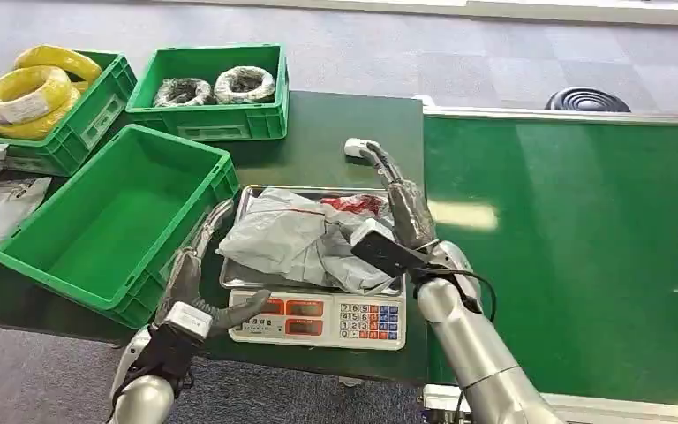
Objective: Moved the parcel from conveyor to table for the left to box.
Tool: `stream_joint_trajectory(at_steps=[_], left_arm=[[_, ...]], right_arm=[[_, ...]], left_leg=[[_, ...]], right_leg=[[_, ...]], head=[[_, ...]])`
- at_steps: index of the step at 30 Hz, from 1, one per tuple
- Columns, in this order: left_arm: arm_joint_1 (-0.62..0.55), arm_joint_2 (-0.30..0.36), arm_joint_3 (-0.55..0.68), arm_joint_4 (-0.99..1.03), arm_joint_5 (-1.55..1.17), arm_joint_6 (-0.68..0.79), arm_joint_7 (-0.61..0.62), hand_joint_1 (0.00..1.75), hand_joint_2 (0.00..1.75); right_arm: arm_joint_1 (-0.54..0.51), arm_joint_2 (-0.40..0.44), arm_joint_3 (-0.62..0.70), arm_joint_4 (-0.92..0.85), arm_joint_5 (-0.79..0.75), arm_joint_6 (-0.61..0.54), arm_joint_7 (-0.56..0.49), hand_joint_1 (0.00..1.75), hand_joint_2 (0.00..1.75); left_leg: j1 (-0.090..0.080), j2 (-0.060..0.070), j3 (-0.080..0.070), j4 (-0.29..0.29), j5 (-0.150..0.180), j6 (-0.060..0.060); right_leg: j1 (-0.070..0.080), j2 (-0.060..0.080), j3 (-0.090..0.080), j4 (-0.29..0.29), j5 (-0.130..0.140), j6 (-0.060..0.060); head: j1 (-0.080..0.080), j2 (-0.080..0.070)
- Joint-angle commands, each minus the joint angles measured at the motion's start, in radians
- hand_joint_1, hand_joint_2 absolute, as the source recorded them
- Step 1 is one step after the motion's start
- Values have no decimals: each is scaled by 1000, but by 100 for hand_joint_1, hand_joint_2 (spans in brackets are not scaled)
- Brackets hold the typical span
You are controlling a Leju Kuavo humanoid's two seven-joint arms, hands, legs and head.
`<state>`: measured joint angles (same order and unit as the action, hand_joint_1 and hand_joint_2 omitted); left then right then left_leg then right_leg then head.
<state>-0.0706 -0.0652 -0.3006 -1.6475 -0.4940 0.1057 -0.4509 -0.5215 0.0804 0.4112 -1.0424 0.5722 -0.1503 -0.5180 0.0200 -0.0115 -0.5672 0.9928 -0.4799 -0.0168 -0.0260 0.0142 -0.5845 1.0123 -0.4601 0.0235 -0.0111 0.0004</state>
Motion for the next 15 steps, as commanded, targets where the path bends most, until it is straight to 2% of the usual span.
stream_joint_trajectory(at_steps=[1,4,6,8,12,15], left_arm=[[-265,-1,-167,329,-66,-52,114,0,175],[-407,-45,-235,567,-94,-72,164,0,175],[-452,-70,-255,651,-107,-58,174,0,175],[-454,-72,-256,656,-107,-56,173,0,175],[-448,-64,-261,649,-106,-52,171,0,175],[-448,-64,-261,649,-106,-52,171,0,175]], right_arm=[[187,-141,-123,-378,-93,11,-21,0,175],[303,-172,-212,-507,-117,19,-7,0,175],[357,-180,-248,-565,-131,23,-18,0,175],[360,-181,-250,-568,-131,24,-19,0,175],[348,-168,-245,-560,-128,27,-17,0,175],[348,-168,-245,-560,-128,27,-17,0,175]], left_leg=[[0,-9,-1,-1,2,1],[0,-17,-1,-2,4,2],[0,-18,0,-2,4,2],[0,-17,0,-1,3,3],[-1,-1,1,-1,0,1],[-1,-2,2,-2,1,2]], right_leg=[[1,-11,2,-1,-1,-2],[1,-18,4,-3,-1,-2],[0,-18,5,-3,-1,-1],[0,-17,5,-4,-1,-1],[-1,-2,2,-1,1,-1],[0,-4,2,-2,1,-2]], head=[[0,0],[0,0],[0,0],[0,0],[0,0],[-1,0]])
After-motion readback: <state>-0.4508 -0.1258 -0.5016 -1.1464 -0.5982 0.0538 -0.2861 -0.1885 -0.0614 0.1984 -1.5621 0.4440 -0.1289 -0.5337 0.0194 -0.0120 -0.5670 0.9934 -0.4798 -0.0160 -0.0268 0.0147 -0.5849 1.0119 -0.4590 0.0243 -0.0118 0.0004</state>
